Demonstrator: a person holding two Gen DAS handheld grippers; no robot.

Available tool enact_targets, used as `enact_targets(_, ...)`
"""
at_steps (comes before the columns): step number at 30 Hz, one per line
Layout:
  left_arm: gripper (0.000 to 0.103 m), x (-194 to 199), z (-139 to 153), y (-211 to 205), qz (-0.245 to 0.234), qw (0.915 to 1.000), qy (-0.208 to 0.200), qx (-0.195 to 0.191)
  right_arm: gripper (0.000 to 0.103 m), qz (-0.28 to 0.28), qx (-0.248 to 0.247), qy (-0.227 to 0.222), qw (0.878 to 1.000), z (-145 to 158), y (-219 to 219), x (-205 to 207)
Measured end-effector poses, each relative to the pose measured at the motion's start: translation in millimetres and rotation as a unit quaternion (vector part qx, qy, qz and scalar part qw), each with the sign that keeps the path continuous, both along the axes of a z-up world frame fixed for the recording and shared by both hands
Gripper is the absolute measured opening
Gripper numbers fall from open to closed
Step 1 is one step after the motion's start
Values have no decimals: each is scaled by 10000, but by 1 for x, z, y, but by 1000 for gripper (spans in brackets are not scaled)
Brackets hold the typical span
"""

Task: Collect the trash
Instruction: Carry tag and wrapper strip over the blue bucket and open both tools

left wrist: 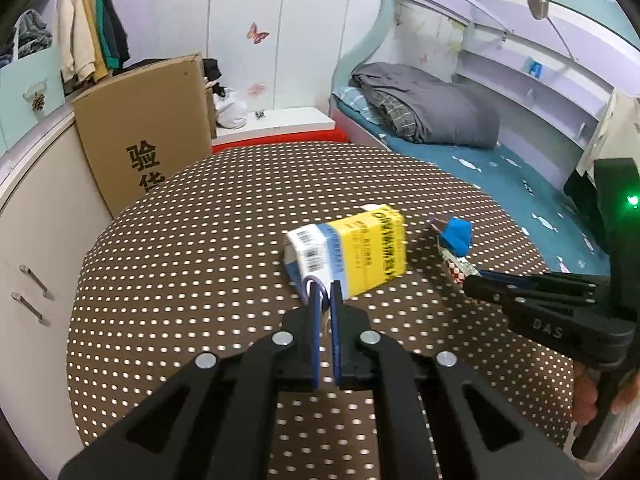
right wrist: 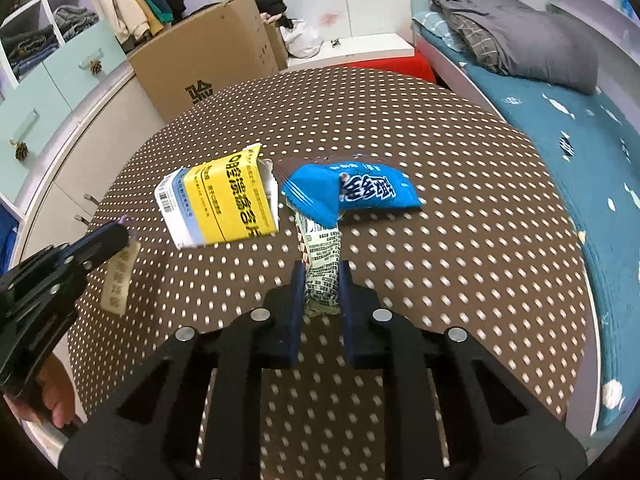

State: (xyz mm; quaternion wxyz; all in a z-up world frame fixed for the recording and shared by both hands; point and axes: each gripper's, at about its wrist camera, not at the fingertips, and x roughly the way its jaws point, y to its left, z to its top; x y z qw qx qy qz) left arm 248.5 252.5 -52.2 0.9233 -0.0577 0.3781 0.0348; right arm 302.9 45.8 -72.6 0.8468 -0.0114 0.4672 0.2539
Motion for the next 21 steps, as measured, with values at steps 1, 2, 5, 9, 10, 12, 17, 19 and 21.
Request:
enact_targets(1,5,0,1,-6,-47,10000,-8,-2,17,-26,59,24,10000,1,-6,-4)
enact_targets(2,5,0,1,-10,-79,10000,-9,-8,16,-47,122,59,9999,3,-12,-7)
enact_targets(5,5,-2,1,-25,-197,9998,-19,-12,16,-101,233,90,9996,5,-26,-15)
enact_targets(9,5,-5,3,-48,-416,9991,-39,1,16,-161,411,128,9989,10,-46,-28)
enact_targets(10,5,-5,4,-53,-458,9989,-47,12,17,-160,466,125,9987,12,-52,-32)
enact_targets(12,5,-6,6,-67,-572,9983,-71,40,16,-246,458,15,9986,17,-61,-40)
enact_targets(17,5,-6,11,-99,-889,9959,-142,59,16,-435,515,-88,9977,23,-84,-50)
enact_targets(19,5,-5,13,-113,-1031,9945,-163,47,17,-529,529,-111,9971,25,-96,-53)
enact_targets(21,5,-4,13,-123,-1136,9934,-175,39,17,-632,553,-119,9964,26,-108,-55)
